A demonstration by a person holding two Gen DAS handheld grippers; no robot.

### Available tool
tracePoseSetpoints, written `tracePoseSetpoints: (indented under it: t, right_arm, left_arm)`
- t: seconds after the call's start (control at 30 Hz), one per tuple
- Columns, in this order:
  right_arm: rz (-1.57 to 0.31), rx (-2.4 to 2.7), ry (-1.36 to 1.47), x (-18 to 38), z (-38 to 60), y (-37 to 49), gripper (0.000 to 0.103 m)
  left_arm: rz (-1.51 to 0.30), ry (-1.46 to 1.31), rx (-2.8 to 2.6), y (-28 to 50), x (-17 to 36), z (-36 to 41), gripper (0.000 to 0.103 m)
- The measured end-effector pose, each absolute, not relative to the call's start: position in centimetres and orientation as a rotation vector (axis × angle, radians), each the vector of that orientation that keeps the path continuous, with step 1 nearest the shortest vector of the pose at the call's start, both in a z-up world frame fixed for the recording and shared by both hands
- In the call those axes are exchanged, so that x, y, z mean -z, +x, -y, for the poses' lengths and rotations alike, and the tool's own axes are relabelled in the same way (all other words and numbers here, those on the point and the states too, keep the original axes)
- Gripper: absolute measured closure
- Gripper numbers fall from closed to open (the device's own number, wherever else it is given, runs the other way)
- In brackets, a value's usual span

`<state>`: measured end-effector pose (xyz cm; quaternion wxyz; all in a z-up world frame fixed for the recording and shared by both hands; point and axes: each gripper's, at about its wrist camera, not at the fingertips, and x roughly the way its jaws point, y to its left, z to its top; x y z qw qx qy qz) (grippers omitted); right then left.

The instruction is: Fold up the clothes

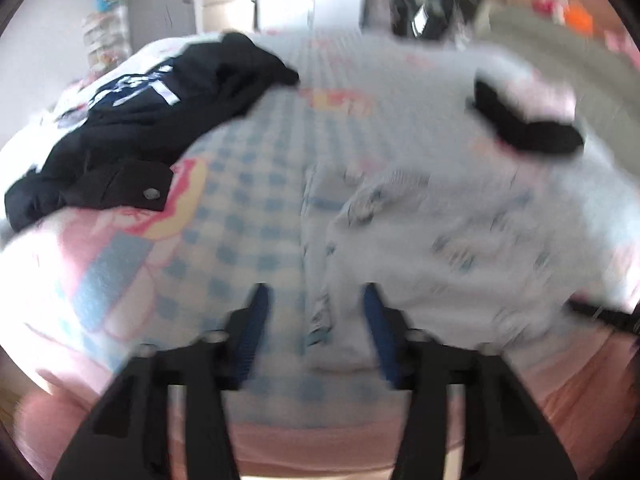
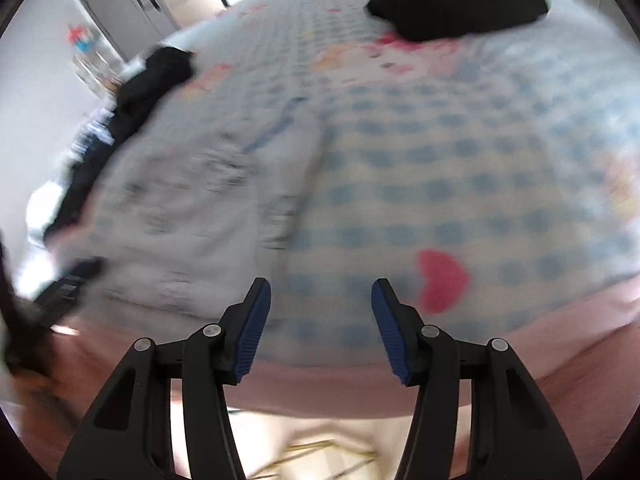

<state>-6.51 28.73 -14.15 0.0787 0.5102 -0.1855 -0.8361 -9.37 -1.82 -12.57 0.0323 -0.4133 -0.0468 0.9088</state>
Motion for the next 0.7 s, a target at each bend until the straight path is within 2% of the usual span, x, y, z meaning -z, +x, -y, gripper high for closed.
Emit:
tracePoseSetpoints:
  t: [0.1,0.33,0.4,0.43,0.47,0.7]
  right_arm:
    - [0.669,2.389,1.53,15.3,-28.0,-7.8,0.048]
    - [0.633,2.37,1.586,17.8,-25.9,-9.7,0.051]
    - [0.62,2.389,1.579,17.8,-25.7,-10.4,0.072]
    - [0.609,2.402,1.558,17.3,-25.5,-10.3,0.077]
    - [0.599,2.415,1.536,16.7,-25.2,-10.3,0.088]
    - [0.426,2.391,1.331,12.1,-20.5,-11.6,0.09]
  left_arm:
    - [0.162,-1.253,-2.728,-9.2,13.4,1.0,0.071]
    - [0.176,-1.375,-2.601,-9.2,16.0,0.6,0.07]
    - [0.191,-1.372,-2.592,-9.2,15.9,0.8,0.069]
    - [0.201,-1.365,-2.591,-9.2,15.7,1.0,0.069]
    - [0.212,-1.359,-2.586,-8.9,15.6,1.0,0.069]
    - [0.409,-1.345,-2.526,-8.9,15.5,2.6,0.069]
